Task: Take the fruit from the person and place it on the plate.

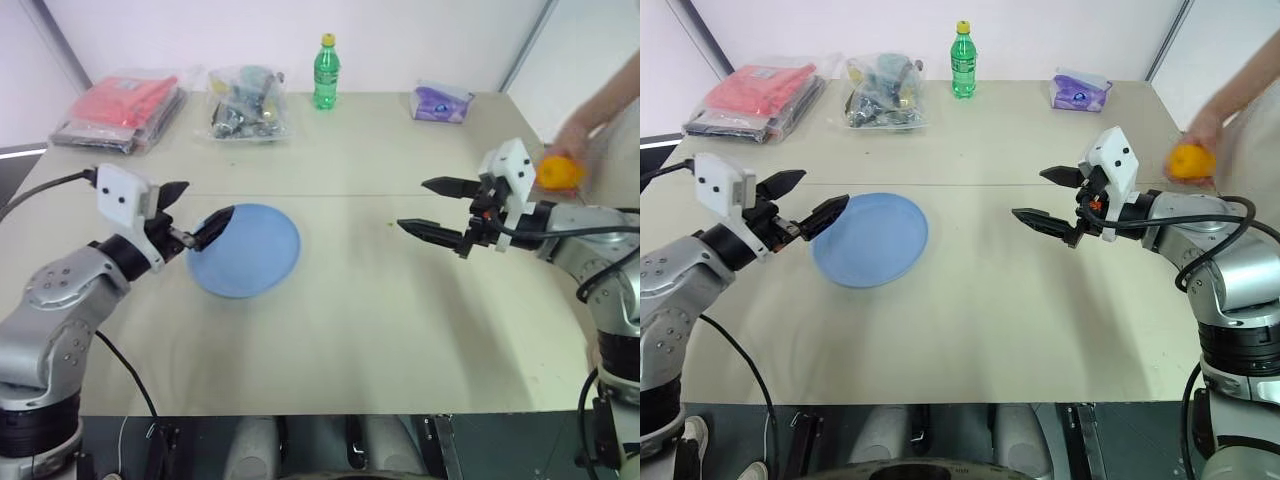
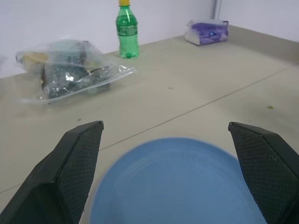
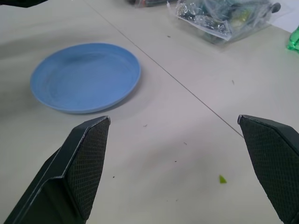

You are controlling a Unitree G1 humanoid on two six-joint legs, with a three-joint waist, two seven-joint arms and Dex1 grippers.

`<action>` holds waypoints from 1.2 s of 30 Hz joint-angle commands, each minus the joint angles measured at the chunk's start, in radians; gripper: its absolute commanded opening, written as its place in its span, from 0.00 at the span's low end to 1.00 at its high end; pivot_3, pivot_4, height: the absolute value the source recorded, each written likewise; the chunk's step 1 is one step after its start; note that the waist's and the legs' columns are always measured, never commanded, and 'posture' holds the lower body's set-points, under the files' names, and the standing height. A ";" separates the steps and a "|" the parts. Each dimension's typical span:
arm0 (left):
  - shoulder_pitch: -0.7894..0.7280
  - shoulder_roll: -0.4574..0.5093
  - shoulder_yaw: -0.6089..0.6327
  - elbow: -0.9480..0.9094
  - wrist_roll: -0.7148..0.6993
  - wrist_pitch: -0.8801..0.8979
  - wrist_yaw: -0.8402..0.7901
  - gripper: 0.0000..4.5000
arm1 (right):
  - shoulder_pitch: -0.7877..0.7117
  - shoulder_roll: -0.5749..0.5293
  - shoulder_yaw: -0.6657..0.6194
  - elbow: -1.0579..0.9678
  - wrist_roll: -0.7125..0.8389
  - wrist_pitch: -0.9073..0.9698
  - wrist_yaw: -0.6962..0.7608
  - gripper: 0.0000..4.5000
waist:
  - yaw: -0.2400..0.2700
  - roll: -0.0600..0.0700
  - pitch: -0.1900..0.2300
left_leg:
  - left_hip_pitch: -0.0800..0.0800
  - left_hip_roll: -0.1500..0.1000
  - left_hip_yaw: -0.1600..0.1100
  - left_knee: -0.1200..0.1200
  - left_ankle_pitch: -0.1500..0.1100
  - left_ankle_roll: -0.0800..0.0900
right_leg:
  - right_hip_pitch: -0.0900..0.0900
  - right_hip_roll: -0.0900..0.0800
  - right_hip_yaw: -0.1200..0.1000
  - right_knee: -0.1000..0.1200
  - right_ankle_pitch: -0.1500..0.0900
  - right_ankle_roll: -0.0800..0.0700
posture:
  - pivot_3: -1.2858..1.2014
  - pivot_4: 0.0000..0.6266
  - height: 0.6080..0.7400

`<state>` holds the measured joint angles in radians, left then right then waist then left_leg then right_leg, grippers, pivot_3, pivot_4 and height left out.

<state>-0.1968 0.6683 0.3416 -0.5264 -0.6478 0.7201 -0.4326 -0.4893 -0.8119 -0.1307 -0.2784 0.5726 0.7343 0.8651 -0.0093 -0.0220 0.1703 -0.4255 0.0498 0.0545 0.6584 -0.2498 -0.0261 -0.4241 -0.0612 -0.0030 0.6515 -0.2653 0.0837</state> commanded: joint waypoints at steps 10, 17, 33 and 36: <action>-0.009 0.004 0.035 -0.041 -0.035 -0.006 0.020 1.00 | 0.002 -0.030 -0.042 -0.025 0.009 -0.010 0.002 0.99 | -0.001 0.000 0.000 | 0.000 0.000 0.000 0.000 0.000 0.000 | 0.000 0.000 0.000 0.000 0.000 0.000 | 0.52 0.24 0.93; -0.009 0.005 0.033 -0.045 -0.039 -0.005 0.029 1.00 | 0.004 -0.025 -0.041 -0.026 0.011 -0.010 -0.003 0.99 | -0.001 0.000 0.000 | 0.000 0.000 0.000 0.000 0.000 0.000 | 0.000 0.000 0.000 0.000 0.000 0.000 | 0.52 0.24 0.93; -0.030 0.000 0.014 -0.040 -0.035 -0.008 0.034 1.00 | 0.017 -0.014 -0.041 -0.037 0.015 -0.014 -0.019 0.99 | -0.001 0.000 0.000 | 0.000 0.000 0.000 0.001 0.000 0.000 | 0.000 0.000 0.000 0.000 0.000 0.000 | 0.52 0.24 0.93; -0.032 0.000 0.012 -0.039 -0.036 -0.007 0.034 1.00 | 0.019 -0.015 -0.042 -0.038 0.015 -0.016 -0.020 0.99 | -0.001 0.000 0.000 | 0.000 0.000 0.000 0.001 0.000 0.000 | 0.000 0.000 0.000 0.001 0.000 0.000 | 0.52 0.24 0.93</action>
<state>-0.2114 0.6637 0.3447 -0.5345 -0.6791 0.7199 -0.4025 -0.4696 -0.8228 -0.1359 -0.2793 0.5732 0.7340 0.8478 -0.0102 -0.0220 0.1703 -0.4255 0.0498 0.0545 0.6592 -0.2498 -0.0260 -0.4238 -0.0611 -0.0029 0.6520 -0.2653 0.0837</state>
